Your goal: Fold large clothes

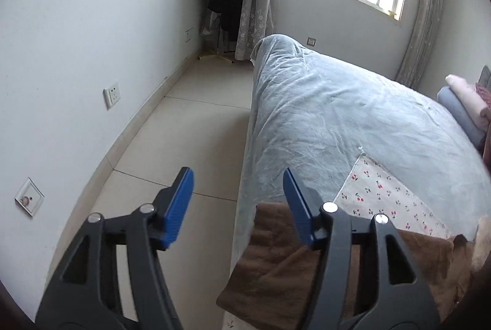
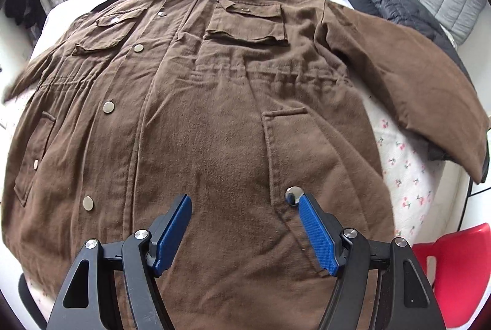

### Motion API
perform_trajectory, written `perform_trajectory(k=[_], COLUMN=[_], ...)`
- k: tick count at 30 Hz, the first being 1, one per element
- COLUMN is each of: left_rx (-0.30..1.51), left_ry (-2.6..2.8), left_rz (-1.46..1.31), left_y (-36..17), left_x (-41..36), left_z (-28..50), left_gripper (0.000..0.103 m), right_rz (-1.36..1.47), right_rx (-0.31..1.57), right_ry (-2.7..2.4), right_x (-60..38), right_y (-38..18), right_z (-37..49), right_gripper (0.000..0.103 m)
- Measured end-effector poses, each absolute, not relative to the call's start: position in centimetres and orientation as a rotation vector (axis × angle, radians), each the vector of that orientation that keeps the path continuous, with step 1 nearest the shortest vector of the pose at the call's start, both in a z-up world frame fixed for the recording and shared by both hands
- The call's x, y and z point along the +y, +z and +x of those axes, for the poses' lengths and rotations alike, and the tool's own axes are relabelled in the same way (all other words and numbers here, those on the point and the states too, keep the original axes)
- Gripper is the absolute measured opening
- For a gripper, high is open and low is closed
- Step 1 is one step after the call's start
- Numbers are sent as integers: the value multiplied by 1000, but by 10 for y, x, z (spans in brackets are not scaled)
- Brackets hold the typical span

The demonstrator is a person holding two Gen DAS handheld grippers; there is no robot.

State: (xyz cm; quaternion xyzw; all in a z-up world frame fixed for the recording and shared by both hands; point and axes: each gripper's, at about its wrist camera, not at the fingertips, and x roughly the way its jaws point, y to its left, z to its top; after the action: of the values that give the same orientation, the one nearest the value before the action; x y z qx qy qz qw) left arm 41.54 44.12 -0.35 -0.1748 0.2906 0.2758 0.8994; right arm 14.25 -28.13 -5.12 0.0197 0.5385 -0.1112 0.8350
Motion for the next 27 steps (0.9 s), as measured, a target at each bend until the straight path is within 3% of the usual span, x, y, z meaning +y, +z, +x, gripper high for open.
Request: perform_trajectory(k=[3,7,12,15,21,27], left_rx=[616,656,826,879,919,866], left_ry=[446,231,126,243,292,72], left_rz=[-368,-333,-209,-22,74,126], left_y=[-4,-18,-75,-101,-63,-14], left_x=[422,374,314,287,235,160], left_z=[412,411,432,432,418,343], left_gripper=[62,75,76,88,87,89], right_rz=[41,66,80,96,239,354], right_rx=[1143,1148,1133,1116,1053,911], right_ry=[-238,-227,-198,-224,-306,-423], right_x=[-283,-282,-279,-290,-347,-423], right_y=[-53,-59,-61,-60,-48,-20], right_z=[145,146,136,121,86,51], right_gripper=[73,73,73,73,73,77])
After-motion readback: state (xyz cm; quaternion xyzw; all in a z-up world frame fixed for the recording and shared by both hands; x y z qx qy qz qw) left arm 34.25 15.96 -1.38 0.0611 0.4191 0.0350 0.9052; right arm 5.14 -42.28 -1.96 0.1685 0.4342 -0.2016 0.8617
